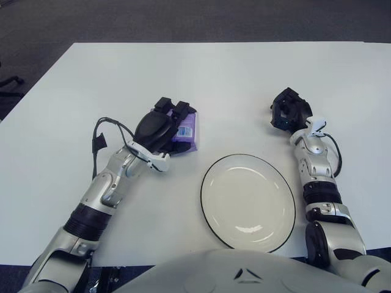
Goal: Put the tissue paper into the plate.
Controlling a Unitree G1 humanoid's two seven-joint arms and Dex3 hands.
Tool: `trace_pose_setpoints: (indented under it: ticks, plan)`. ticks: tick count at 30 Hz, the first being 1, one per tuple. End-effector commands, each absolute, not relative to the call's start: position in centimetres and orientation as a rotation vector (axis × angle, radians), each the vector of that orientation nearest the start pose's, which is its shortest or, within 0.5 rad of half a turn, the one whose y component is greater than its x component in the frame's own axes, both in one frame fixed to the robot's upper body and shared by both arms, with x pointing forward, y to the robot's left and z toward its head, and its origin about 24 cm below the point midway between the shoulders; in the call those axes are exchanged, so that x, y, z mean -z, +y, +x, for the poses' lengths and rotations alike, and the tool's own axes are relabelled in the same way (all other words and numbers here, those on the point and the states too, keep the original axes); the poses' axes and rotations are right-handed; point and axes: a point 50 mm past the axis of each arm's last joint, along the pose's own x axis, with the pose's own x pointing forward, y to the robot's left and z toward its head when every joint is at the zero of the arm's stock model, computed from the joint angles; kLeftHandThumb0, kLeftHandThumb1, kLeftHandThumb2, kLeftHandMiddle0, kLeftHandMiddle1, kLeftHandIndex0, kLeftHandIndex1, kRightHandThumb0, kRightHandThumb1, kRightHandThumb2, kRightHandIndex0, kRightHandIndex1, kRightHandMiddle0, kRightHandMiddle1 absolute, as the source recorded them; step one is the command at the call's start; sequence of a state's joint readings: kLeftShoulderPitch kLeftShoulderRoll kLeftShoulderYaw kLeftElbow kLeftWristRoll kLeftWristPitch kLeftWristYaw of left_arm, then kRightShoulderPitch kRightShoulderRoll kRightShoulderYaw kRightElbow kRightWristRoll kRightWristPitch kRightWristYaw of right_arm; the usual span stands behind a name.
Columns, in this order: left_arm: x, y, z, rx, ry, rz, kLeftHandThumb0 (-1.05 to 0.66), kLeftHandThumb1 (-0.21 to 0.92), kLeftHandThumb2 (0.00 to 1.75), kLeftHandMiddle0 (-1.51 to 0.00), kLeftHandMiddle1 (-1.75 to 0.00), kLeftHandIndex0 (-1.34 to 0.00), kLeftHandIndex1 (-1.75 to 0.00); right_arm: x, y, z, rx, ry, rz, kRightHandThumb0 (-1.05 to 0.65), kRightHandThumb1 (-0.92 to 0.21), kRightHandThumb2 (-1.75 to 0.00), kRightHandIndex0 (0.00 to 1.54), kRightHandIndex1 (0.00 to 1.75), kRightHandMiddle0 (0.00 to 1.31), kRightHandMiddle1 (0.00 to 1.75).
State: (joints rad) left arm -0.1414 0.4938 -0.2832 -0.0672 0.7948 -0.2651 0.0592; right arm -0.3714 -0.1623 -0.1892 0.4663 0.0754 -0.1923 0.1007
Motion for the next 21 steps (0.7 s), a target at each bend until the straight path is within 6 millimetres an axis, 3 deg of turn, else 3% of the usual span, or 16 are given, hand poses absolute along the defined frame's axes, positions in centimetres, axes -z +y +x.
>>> trace_pose_setpoints:
  ticks: [1,11,21]
  plan:
    - [-5.2,15.6,25.1,0.452,-0.357,1.328,0.48,0.27,1.37,-0.64,-1.75,-0.69,-1.75,-0.3,-20.8,28.6,0.078,0.117,0.002,-0.43,-0.50,-1.09,1.25,1.75,0.47,1.75]
    - [-6.4,16.3,26.9,0.375,-0.467,1.336,0.47,0.29,1.35,-0.63,-1.75,-0.75,-1.75,-0.3,-20.8,28.6,0.075,0.118,-0.004,-0.43,-0.50,-1.10,1.26,1.75,0.47,1.75]
    - [-10.3,15.8,28.7,0.258,-0.644,1.270,0.49,0.24,1.41,-0.67,-1.75,-0.86,-1.75,-0.2,-20.9,28.6,0.069,0.115,-0.006,-0.43,-0.50,-1.10,1.26,1.75,0.48,1.75]
